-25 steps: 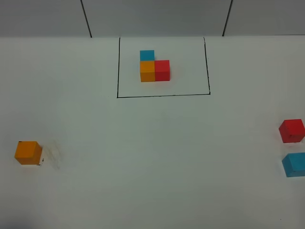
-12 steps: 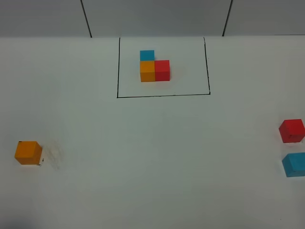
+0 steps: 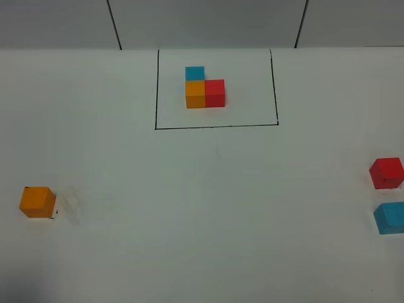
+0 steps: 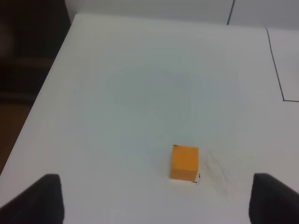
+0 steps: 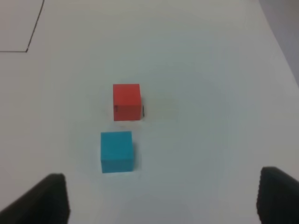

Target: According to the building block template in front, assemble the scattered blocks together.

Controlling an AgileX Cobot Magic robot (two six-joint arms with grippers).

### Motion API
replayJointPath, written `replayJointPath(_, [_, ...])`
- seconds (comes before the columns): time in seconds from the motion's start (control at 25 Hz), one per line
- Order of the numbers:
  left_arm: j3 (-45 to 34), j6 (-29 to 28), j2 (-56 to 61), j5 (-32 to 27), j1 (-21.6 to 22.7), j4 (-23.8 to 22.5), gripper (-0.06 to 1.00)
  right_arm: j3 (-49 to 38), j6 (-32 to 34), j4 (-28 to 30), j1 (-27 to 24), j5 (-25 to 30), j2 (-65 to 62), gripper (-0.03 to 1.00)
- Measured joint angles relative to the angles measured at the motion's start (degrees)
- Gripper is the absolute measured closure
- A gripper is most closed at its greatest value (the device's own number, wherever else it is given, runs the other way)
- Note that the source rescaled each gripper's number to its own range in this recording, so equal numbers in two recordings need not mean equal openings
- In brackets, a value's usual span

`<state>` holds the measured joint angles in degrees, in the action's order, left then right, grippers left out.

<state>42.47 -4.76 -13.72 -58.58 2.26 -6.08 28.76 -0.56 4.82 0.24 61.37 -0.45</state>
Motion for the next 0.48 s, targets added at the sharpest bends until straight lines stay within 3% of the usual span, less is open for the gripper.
replayJointPath(0.48, [4.21, 1.11, -19.78, 2.27, 0.00, -5.81, -0.05, 0.00, 0.00, 0.00, 0.00, 0.00, 0.00, 0.16])
